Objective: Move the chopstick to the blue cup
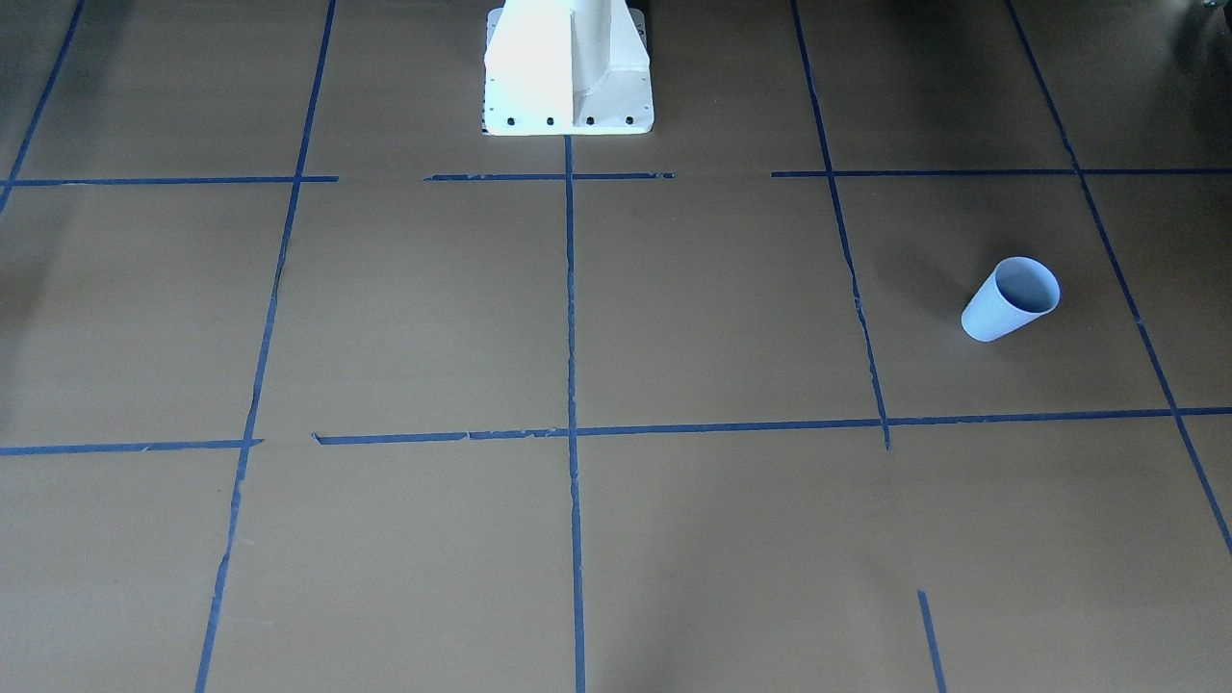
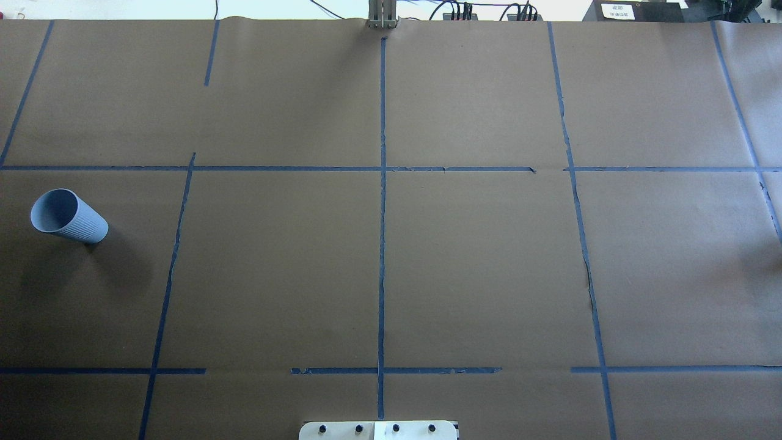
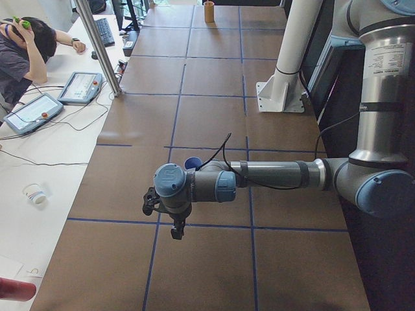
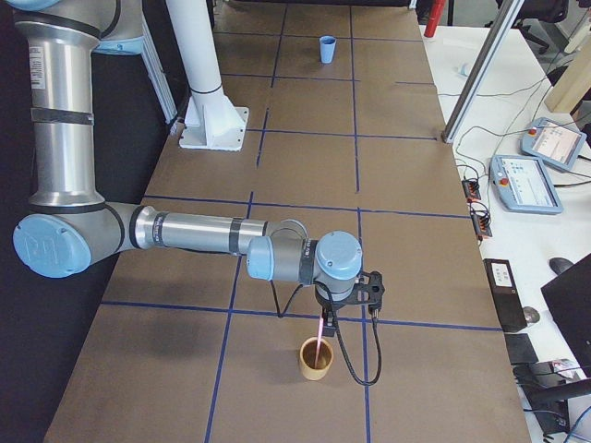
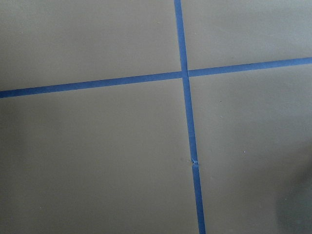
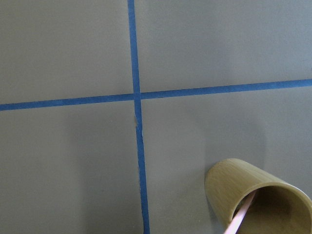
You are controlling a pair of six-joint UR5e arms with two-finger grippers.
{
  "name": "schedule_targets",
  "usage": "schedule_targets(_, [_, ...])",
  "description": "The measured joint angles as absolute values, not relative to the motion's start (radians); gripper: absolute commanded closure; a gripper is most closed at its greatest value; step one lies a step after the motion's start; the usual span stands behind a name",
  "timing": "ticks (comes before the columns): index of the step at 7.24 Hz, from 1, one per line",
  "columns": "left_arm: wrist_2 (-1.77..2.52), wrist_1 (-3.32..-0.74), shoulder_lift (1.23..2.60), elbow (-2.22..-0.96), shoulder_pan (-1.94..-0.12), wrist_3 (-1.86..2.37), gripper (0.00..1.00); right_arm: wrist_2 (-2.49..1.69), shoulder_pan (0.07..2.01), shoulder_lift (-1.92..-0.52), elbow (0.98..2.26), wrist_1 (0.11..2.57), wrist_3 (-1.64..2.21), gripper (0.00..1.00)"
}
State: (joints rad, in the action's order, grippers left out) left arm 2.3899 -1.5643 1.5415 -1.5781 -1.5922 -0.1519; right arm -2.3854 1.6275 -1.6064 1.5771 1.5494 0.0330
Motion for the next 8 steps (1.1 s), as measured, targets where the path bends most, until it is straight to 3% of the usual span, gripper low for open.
schedule_targets(5, [2.39,-1.564,1.542,-1.588,-1.592,-0.152,0.0,-2.385,1.627,-1.603,1.576,1.549,0.034,0.0])
schedule_targets(8, [2.389,-1.564,1.528,-1.67,-1.589,-0.138,0.0,-2.386,1.627,-1.603,1.577,1.549,0.038,0.0])
